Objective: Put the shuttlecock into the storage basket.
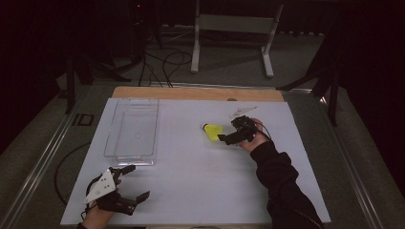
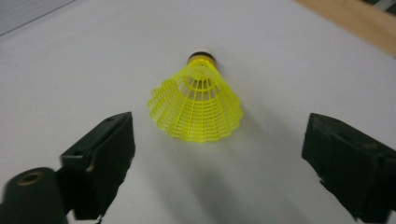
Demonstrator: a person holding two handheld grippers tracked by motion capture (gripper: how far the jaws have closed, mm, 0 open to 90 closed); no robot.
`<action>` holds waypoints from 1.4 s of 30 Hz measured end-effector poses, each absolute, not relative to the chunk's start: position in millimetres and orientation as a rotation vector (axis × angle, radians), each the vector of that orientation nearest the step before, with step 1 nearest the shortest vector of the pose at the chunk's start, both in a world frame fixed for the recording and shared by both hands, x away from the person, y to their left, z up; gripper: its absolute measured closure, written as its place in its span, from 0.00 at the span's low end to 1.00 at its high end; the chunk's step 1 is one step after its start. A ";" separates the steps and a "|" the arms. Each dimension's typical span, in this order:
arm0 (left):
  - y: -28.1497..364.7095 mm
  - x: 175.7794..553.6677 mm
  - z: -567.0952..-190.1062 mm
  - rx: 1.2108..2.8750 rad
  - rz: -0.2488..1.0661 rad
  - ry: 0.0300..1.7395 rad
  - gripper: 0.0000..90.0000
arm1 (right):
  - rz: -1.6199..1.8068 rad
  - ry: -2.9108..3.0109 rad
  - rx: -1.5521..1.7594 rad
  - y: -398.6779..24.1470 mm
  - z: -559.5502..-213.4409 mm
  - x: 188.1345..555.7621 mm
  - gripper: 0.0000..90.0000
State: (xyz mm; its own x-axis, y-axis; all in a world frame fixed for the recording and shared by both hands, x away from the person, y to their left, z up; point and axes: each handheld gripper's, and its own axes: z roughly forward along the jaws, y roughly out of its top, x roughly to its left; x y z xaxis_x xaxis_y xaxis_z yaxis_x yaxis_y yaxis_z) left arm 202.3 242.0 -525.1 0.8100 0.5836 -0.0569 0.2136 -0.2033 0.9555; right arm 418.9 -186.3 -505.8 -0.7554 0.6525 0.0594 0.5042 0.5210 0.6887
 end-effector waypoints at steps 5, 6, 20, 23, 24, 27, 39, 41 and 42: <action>242.6 202.1 -524.8 1.776 0.380 0.614 0.00 | 1.041 2.584 1.002 -185.3 -513.0 425.7 0.16; 242.6 202.1 -524.9 1.776 0.378 0.615 0.00 | 1.039 2.584 1.012 -184.9 -514.6 427.2 0.18; 241.8 201.9 -525.1 1.780 0.375 0.615 0.00 | 0.980 2.622 1.024 -176.3 -525.2 441.1 0.36; 241.9 201.9 -525.1 1.781 0.375 0.614 0.00 | 0.971 2.623 1.015 -173.9 -526.1 444.0 0.39; 242.0 202.0 -525.1 1.780 0.375 0.614 0.00 | 0.955 2.636 1.016 -172.0 -527.3 445.7 0.44; 241.9 202.1 -525.4 1.779 0.375 0.615 0.00 | 0.946 2.642 1.009 -170.6 -528.2 447.0 0.49; 241.4 202.1 -525.7 1.783 0.372 0.611 0.00 | 0.899 2.672 1.008 -162.3 -533.2 452.7 0.67; 241.4 202.1 -525.7 1.782 0.371 0.611 0.00 | 0.892 2.680 1.006 -160.4 -533.6 453.8 0.72; 241.3 202.1 -525.7 1.782 0.371 0.612 0.00 | 0.884 2.685 1.006 -159.1 -533.8 454.1 0.74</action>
